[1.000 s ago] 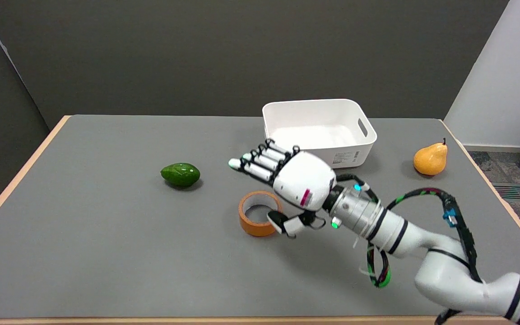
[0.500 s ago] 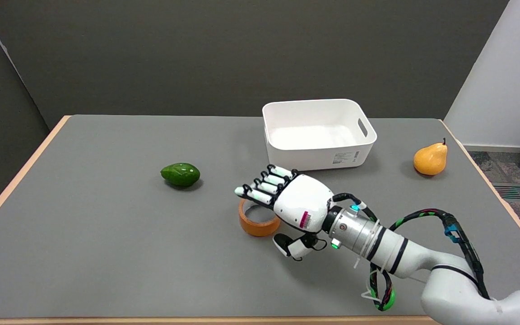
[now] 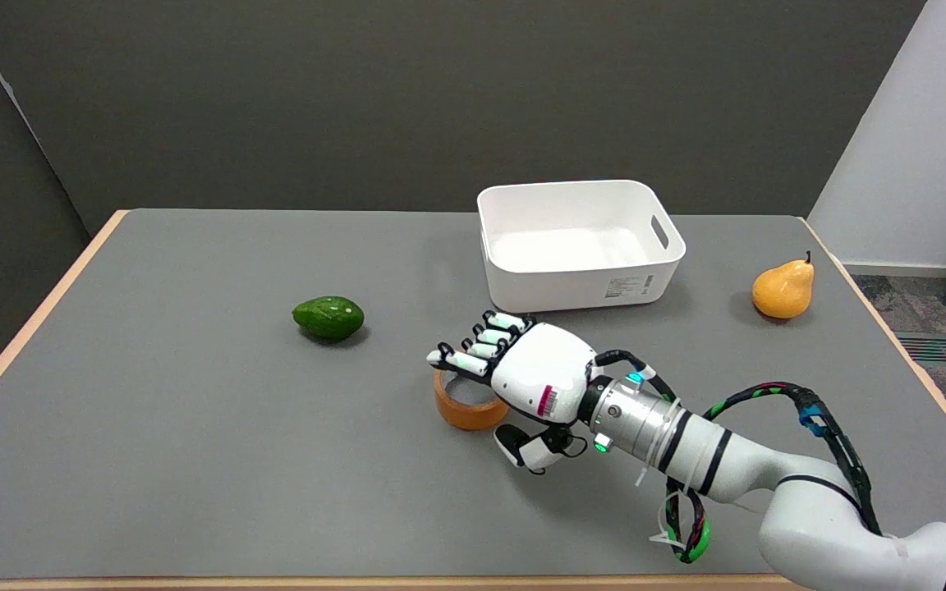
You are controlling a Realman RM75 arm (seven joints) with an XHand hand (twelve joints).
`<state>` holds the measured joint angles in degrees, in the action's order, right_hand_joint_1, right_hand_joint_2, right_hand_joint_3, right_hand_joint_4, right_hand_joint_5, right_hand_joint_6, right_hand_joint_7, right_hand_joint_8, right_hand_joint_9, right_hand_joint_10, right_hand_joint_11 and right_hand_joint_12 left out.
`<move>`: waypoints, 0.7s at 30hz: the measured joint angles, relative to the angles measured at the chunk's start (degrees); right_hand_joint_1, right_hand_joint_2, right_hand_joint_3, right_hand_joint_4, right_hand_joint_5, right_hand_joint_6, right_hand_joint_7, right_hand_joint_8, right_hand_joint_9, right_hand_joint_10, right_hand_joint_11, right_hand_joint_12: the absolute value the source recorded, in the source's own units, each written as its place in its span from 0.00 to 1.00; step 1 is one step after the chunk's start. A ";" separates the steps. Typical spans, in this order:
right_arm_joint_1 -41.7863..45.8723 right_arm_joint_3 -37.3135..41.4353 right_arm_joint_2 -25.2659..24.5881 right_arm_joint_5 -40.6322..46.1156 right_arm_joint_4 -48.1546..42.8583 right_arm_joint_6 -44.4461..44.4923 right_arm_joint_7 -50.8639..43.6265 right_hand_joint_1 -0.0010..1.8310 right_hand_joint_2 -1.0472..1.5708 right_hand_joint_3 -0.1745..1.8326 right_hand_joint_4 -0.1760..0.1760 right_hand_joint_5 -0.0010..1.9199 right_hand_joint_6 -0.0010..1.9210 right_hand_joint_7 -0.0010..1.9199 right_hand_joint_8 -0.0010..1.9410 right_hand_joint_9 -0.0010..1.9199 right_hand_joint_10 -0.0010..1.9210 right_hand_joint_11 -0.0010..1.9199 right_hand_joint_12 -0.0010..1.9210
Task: Pick up yellow tape.
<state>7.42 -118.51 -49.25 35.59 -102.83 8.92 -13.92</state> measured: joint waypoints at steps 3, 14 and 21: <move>-0.32 -0.15 -0.38 0.84 0.16 -0.49 -0.42 0.54 0.65 0.59 0.69 0.06 0.20 0.26 0.35 0.20 0.41 0.11 0.63; -1.68 -0.89 -2.75 2.58 2.74 -1.32 -1.13 0.55 0.66 0.59 0.70 0.06 0.20 0.27 0.39 0.20 0.41 0.11 0.63; -2.49 -1.17 -4.13 3.79 5.11 -1.32 -1.28 0.55 0.66 0.58 0.70 0.07 0.21 0.29 0.43 0.21 0.43 0.11 0.63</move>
<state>4.93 -119.69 -53.37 39.38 -97.72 7.60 -15.20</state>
